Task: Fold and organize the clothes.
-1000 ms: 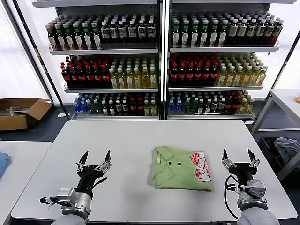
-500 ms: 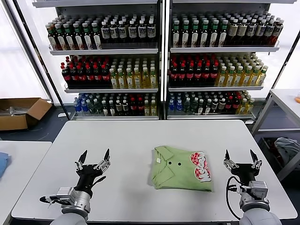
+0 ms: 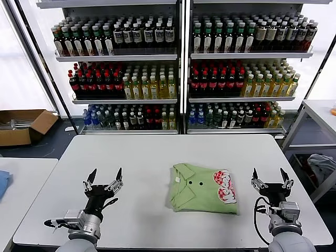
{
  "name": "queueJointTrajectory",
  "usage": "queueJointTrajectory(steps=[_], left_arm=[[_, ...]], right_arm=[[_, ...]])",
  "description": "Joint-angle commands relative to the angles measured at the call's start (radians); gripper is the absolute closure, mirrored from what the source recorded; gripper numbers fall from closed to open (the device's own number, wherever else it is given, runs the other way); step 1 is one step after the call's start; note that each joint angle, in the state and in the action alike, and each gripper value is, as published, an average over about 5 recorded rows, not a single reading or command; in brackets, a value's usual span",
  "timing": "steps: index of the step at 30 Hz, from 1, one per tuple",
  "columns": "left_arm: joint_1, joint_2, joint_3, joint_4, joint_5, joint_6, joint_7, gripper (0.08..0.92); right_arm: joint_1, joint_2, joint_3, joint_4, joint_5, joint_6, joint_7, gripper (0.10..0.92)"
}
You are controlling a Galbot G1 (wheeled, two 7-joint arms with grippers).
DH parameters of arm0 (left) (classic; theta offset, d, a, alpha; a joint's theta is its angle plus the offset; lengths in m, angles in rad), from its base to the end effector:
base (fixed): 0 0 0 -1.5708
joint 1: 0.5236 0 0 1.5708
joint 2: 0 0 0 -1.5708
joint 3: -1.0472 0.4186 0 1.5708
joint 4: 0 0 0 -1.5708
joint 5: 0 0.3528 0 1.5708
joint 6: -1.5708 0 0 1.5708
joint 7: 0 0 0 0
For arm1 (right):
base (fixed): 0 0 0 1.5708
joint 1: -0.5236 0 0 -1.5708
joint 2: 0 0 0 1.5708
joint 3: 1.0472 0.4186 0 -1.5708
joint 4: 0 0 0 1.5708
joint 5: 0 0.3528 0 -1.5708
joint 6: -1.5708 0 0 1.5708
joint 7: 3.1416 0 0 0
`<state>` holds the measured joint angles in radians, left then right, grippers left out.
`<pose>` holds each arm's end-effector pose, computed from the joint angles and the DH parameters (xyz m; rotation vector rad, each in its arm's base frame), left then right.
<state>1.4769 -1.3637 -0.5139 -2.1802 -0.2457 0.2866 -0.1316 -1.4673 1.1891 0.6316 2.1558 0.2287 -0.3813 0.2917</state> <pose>0.1744 0.0418 -0.3138 -0.0140 -3.0148 0.0630 0.1871 -0.1128 -0.2981 -0.3132 -2.9283 0.3034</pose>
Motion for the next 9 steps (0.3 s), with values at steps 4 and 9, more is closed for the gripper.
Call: queueJointTrajectory(steps=[4, 9], left_arm=[[-0.004, 0.005, -0.004, 0.004, 0.017, 0.012, 0.007, 0.177], [-0.005, 0.005, -0.004, 0.005, 0.015, 0.015, 0.008, 0.177]], right_arm=[[0.01, -0.003, 0.007, -0.011, 0.005, -0.002, 0.0, 0.203], [0.013, -0.002, 0.005, -0.014, 0.005, -0.003, 0.0, 0.203]])
